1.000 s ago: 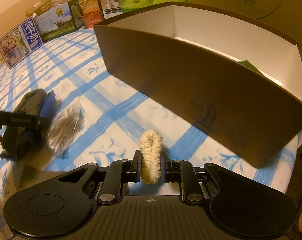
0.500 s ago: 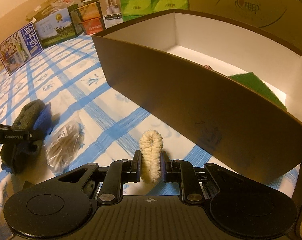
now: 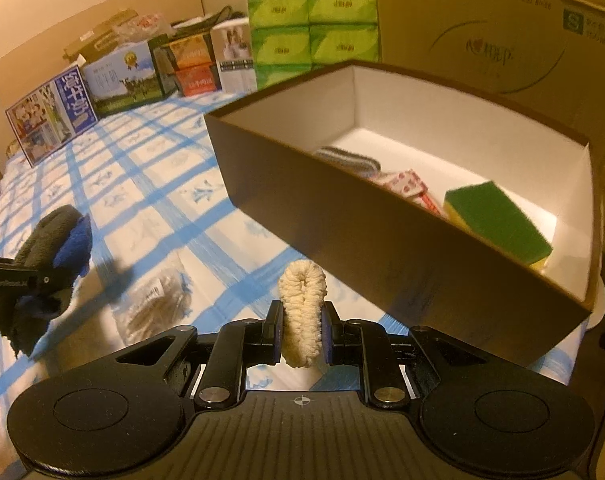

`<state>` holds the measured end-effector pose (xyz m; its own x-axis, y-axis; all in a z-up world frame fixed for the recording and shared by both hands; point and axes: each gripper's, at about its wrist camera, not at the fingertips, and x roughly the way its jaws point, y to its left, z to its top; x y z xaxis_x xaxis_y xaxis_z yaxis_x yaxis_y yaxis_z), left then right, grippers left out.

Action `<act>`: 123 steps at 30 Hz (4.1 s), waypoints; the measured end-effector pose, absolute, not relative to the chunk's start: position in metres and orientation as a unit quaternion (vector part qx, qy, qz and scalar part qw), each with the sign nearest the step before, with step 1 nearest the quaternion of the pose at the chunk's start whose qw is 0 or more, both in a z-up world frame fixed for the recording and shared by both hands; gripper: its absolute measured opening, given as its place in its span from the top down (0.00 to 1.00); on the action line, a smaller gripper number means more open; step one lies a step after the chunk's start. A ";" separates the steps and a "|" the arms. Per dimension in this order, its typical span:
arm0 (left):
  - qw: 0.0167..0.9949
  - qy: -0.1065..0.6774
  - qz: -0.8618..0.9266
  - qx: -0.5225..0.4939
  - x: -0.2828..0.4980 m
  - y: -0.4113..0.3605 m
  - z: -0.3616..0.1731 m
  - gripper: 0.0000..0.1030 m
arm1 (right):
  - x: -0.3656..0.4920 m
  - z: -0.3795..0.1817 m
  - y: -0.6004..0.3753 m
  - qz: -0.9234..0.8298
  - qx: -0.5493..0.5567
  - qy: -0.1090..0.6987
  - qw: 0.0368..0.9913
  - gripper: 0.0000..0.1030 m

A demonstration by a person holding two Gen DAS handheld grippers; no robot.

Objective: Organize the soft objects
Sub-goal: 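Carry the grey towel and cream ring over the brown box with both tools, then lower and open the left tool to drop the towel while the right tool releases the ring, then move both open tools back over the grey cloth on the bed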

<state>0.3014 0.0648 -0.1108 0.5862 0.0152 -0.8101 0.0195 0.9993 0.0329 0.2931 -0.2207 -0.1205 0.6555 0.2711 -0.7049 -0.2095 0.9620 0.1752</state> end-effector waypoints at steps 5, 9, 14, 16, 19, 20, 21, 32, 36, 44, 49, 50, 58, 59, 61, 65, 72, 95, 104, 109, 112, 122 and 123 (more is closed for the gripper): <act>0.899 0.437 -0.007 0.013 0.284 0.063 -0.087 0.74 | 0.282 -0.107 -0.224 0.133 0.045 0.379 0.915 0.82; 0.905 0.426 -0.015 0.010 0.270 0.058 -0.071 0.74 | 0.272 -0.099 -0.227 0.135 0.050 0.371 0.918 0.82; 0.910 0.414 -0.030 0.014 0.255 0.045 -0.053 0.74 | 0.260 -0.089 -0.232 0.137 0.056 0.362 0.920 0.82; 0.911 0.410 -0.040 0.015 0.251 0.039 -0.047 0.74 | 0.254 -0.085 -0.235 0.138 0.059 0.357 0.922 0.82; 0.913 0.404 -0.057 0.017 0.247 0.027 -0.039 0.74 | 0.247 -0.078 -0.239 0.140 0.062 0.352 0.924 0.82; 0.914 0.400 -0.062 0.019 0.247 0.023 -0.035 0.74 | 0.245 -0.075 -0.240 0.140 0.063 0.349 0.924 0.82; 0.915 0.397 -0.067 0.022 0.247 0.019 -0.033 0.74 | 0.243 -0.073 -0.242 0.141 0.063 0.347 0.925 0.82; 0.919 0.364 -0.141 0.058 0.282 -0.041 -0.005 0.74 | 0.252 -0.048 -0.265 0.132 0.065 0.315 0.937 0.82; 0.917 0.355 -0.170 0.067 0.310 -0.067 0.001 0.74 | 0.266 -0.042 -0.278 0.123 0.062 0.305 0.942 0.82; 0.908 0.353 -0.211 0.080 0.368 -0.112 0.001 0.74 | 0.311 -0.036 -0.308 0.097 0.069 0.293 0.949 0.82; 0.899 0.365 -0.225 0.086 0.403 -0.134 -0.005 0.74 | 0.338 -0.038 -0.322 0.087 0.075 0.296 0.948 0.82; 0.898 0.367 -0.227 0.090 0.410 -0.139 -0.007 0.74 | 0.344 -0.039 -0.325 0.086 0.077 0.297 0.948 0.82; 0.884 0.385 -0.236 0.122 0.461 -0.168 -0.031 0.73 | 0.389 -0.050 -0.337 0.080 0.083 0.312 0.943 0.82; 0.882 0.388 -0.236 0.125 0.467 -0.170 -0.035 0.73 | 0.395 -0.052 -0.338 0.079 0.085 0.315 0.942 0.82; 0.877 0.397 -0.235 0.131 0.479 -0.175 -0.046 0.73 | 0.406 -0.057 -0.341 0.077 0.084 0.320 0.941 0.82; 0.868 0.411 -0.237 0.145 0.498 -0.184 -0.063 0.72 | 0.428 -0.067 -0.347 0.072 0.097 0.333 0.935 0.82; 0.861 0.420 -0.236 0.162 0.523 -0.196 -0.080 0.70 | 0.452 -0.082 -0.356 0.066 0.119 0.350 0.927 0.82; 0.866 0.432 -0.208 0.141 0.532 -0.176 -0.085 0.43 | 0.477 -0.089 -0.350 0.045 0.124 0.334 0.933 0.35; 0.870 0.426 -0.213 0.129 0.501 -0.152 -0.065 0.43 | 0.447 -0.076 -0.354 0.051 0.118 0.333 0.934 0.34; 0.875 0.421 -0.216 0.105 0.468 -0.129 -0.048 0.43 | 0.414 -0.063 -0.352 0.064 0.115 0.326 0.936 0.34; 0.880 0.416 -0.212 0.087 0.444 -0.112 -0.037 0.43 | 0.392 -0.052 -0.348 0.072 0.114 0.312 0.940 0.34; 0.898 0.414 -0.141 0.059 0.352 -0.043 -0.021 0.42 | 0.303 -0.030 -0.323 0.119 0.118 0.312 0.935 0.34; 0.898 0.416 -0.132 0.054 0.341 -0.034 -0.021 0.42 | 0.294 -0.032 -0.319 0.123 0.119 0.318 0.932 0.34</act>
<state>0.3405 -0.0344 -0.0210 0.6195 -0.1926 -0.7610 0.2831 0.9590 -0.0123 0.2943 -0.3191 -0.0317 0.7669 0.3062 -0.5640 -0.1543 0.9410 0.3010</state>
